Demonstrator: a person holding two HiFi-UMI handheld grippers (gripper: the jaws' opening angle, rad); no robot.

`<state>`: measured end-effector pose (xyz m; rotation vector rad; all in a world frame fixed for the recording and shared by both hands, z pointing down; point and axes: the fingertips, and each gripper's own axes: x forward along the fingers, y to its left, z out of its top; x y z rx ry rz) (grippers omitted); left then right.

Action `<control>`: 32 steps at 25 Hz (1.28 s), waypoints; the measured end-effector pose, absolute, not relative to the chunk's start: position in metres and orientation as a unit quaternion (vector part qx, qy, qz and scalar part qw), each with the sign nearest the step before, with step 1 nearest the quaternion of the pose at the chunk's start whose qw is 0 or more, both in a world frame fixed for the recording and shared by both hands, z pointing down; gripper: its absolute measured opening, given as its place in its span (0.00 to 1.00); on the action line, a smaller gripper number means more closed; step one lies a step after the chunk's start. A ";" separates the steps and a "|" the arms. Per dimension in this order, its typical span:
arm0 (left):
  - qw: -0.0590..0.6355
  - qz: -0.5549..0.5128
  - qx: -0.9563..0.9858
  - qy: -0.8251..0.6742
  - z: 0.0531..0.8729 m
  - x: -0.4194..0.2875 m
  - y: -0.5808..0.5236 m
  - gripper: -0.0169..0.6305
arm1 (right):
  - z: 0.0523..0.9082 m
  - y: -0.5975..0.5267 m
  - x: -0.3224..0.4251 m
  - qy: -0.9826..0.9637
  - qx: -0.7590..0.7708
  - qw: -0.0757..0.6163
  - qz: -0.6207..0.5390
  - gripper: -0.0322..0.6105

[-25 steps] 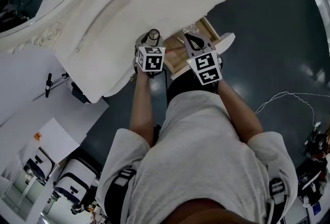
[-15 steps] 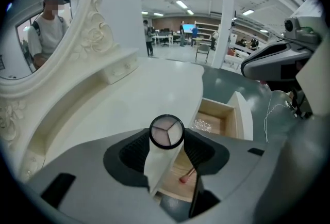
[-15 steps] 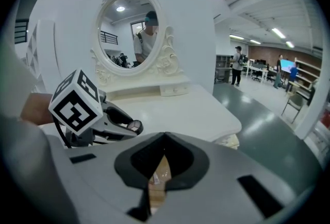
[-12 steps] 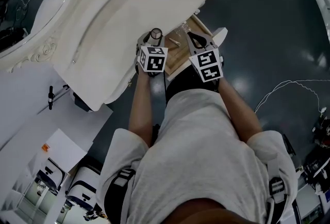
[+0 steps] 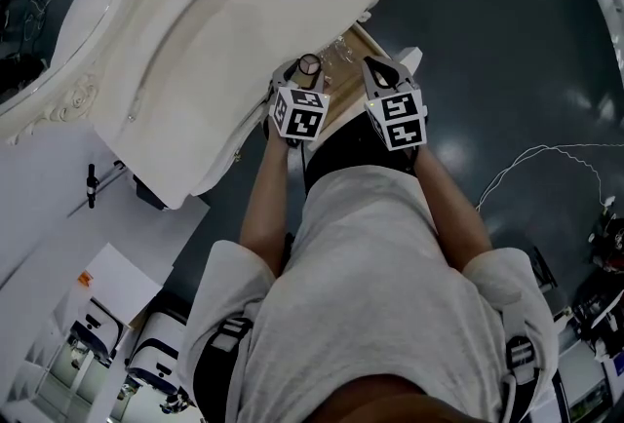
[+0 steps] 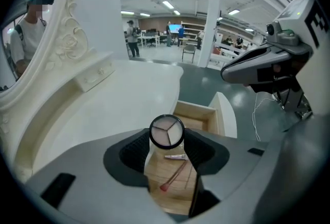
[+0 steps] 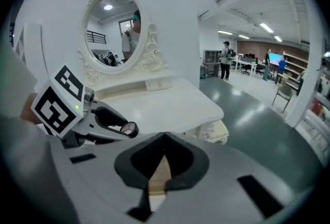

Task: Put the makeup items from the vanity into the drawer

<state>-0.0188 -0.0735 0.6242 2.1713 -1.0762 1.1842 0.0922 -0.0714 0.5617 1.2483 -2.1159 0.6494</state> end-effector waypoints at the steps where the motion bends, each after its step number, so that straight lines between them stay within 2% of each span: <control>1: 0.220 0.430 0.786 -0.386 0.626 -0.015 -0.072 0.36 | 0.563 -0.071 0.096 -0.794 0.471 0.296 0.246 0.07; 23: 0.205 0.456 0.809 -0.310 0.666 0.057 -0.055 0.36 | 0.591 -0.055 0.142 -0.764 0.496 0.299 0.284 0.07; 32: 0.220 0.461 0.808 -0.293 0.694 0.075 -0.055 0.36 | 0.611 -0.061 0.154 -0.757 0.499 0.303 0.293 0.07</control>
